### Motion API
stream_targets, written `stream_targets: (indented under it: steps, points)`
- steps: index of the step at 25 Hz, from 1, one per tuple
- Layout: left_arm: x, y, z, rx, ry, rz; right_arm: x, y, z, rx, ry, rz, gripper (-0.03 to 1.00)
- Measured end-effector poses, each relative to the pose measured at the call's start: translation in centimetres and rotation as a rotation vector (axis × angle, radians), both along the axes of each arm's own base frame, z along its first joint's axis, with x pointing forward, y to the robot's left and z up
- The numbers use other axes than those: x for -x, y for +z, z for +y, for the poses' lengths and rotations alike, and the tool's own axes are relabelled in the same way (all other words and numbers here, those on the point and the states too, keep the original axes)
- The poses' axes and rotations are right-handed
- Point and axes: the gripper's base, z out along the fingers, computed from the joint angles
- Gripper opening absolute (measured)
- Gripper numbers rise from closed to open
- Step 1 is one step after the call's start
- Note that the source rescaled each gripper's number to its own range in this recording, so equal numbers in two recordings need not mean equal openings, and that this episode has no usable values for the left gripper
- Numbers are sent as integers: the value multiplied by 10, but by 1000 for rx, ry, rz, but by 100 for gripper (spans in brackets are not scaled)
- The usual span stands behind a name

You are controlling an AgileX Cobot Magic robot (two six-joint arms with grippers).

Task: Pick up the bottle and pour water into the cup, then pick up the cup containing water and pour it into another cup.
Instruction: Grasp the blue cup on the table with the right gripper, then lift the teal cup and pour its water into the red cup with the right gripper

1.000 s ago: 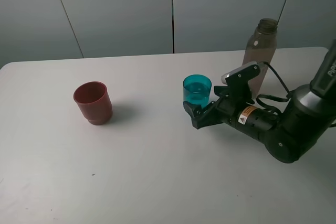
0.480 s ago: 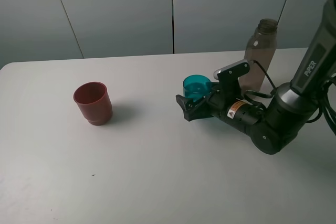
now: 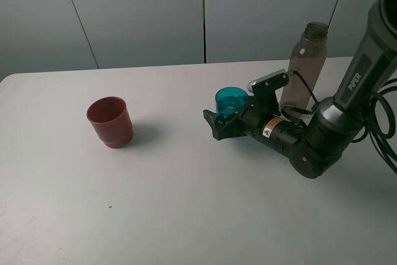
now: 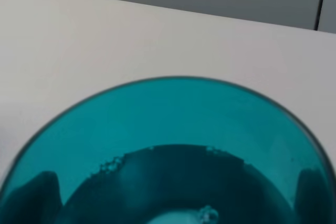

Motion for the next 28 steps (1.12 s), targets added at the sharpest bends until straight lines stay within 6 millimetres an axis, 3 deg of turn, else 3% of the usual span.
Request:
stream_targets:
  steps: [2, 3, 6, 7, 28]
  points:
    - [0, 0, 0, 0, 0, 0, -1, 1, 1, -2, 0, -4, 95]
    - [0, 0, 0, 0, 0, 0, -1, 1, 1, -2, 0, -4, 84]
    - [0, 0, 0, 0, 0, 0, -1, 1, 1, -2, 0, -4, 19]
    - [0, 0, 0, 0, 0, 0, -1, 1, 0, -4, -2, -2, 9]
    - [0, 0, 0, 0, 0, 0, -1, 1, 0, 3, 1, -8, 9]
